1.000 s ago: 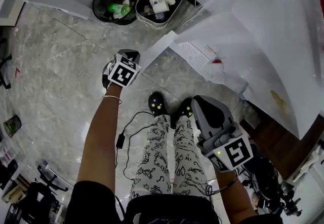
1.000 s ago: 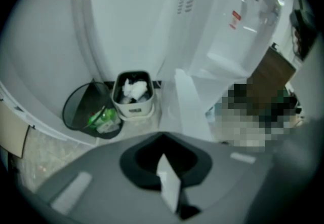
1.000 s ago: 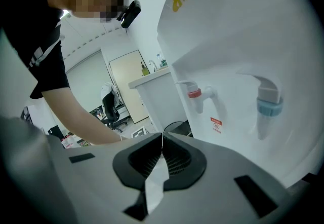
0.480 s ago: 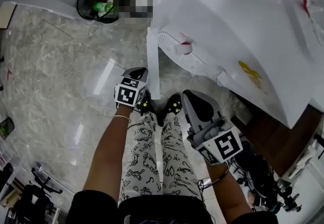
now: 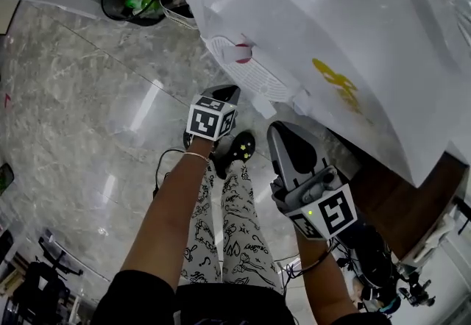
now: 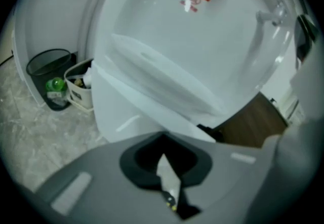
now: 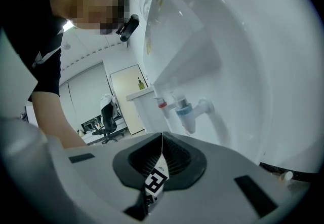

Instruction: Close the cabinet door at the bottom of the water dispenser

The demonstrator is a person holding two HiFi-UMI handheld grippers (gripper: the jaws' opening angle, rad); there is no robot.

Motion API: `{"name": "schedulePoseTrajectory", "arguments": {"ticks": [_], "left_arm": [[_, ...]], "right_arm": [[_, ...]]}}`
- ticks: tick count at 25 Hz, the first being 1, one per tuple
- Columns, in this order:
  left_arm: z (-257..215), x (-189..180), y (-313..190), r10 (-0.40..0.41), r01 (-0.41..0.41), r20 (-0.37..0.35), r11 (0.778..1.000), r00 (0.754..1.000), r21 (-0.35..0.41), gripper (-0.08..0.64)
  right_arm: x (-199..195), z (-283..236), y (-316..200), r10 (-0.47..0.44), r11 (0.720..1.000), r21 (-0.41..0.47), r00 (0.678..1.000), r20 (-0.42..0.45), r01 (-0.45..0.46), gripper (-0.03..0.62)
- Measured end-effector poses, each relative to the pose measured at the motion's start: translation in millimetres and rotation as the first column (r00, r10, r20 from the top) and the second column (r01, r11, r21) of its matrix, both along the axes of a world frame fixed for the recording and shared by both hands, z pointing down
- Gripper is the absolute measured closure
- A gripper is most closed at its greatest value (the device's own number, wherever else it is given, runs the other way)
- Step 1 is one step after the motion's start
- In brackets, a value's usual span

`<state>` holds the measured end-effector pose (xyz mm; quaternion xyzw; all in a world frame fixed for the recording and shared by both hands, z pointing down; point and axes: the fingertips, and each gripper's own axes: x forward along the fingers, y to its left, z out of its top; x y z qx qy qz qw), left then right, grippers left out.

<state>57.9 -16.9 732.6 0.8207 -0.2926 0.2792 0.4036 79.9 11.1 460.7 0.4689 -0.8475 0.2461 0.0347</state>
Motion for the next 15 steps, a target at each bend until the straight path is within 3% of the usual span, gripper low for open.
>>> {"name": "schedulePoseTrajectory", "arguments": {"ticks": [7, 15], "left_arm": [[-2.6, 28.0, -16.2, -0.079, 0.078, -0.081, 0.997, 0.994, -0.005, 0.563], [-23.6, 19.2, -3.9, -0.041, 0.044, -0.075, 0.998, 0.996, 0.045, 0.563]], "right_arm": [[16.2, -3.0, 10.3, 0.040, 0.999, -0.003, 0.999, 0.017, -0.040, 0.575], [24.5, -10.7, 10.9, 0.044, 0.999, 0.009, 0.999, 0.014, -0.044, 0.575]]}}
